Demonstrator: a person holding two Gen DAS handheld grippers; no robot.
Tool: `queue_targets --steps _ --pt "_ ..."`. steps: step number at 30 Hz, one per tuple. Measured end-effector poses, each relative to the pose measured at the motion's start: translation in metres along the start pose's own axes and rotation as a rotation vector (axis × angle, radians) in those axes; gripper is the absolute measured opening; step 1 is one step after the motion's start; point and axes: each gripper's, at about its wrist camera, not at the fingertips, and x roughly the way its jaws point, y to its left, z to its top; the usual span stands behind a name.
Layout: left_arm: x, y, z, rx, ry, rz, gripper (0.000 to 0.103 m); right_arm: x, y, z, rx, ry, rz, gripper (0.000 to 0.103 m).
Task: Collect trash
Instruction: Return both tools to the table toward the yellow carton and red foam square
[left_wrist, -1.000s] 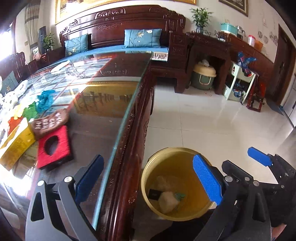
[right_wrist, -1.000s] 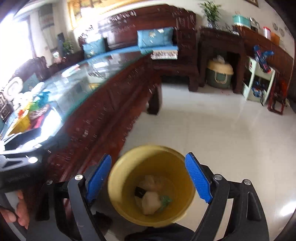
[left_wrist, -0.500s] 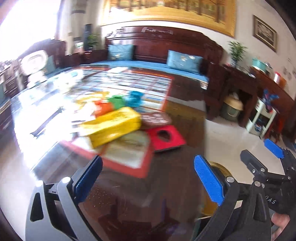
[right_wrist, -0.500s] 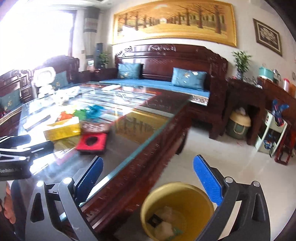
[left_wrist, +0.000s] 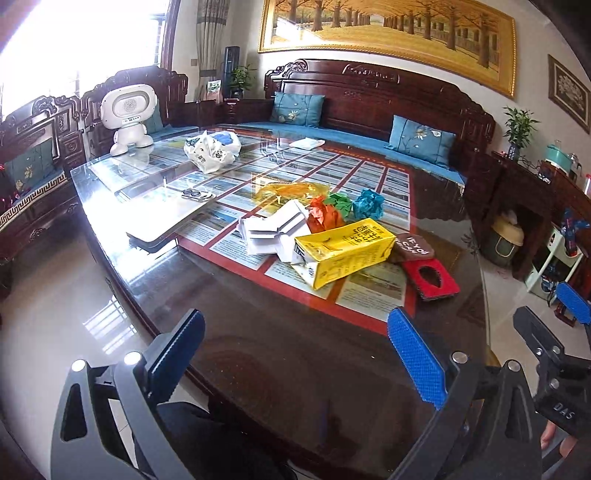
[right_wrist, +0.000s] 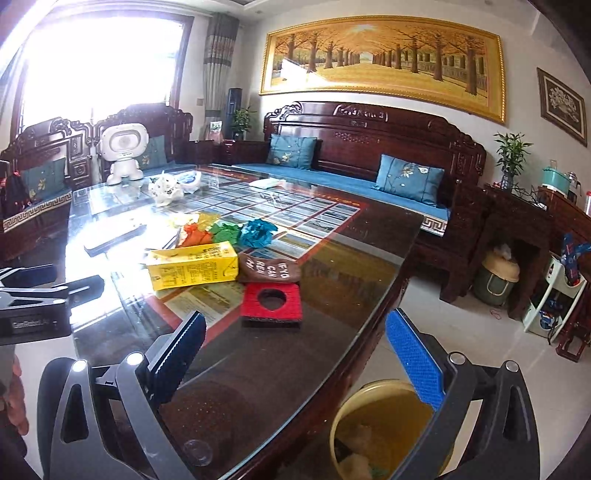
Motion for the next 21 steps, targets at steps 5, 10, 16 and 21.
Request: queue_targets --steps 5,10,16,21 --pt "0.021 -0.002 0.005 0.059 0.000 -0.029 0.099 0.008 0.004 0.001 0.001 0.020 0.014 0.095" --pt "0.053 -0.011 0.017 0.137 0.022 -0.080 0.099 0.026 0.002 0.002 0.013 0.051 0.024 0.095" --pt "0.087 -0.013 0.039 0.154 0.050 -0.117 0.099 0.050 -0.004 0.013 0.021 0.092 0.030 0.095" --pt "0.113 -0.014 0.059 0.201 0.082 -0.134 0.099 0.064 -0.007 0.019 0.032 0.101 0.038 0.095"
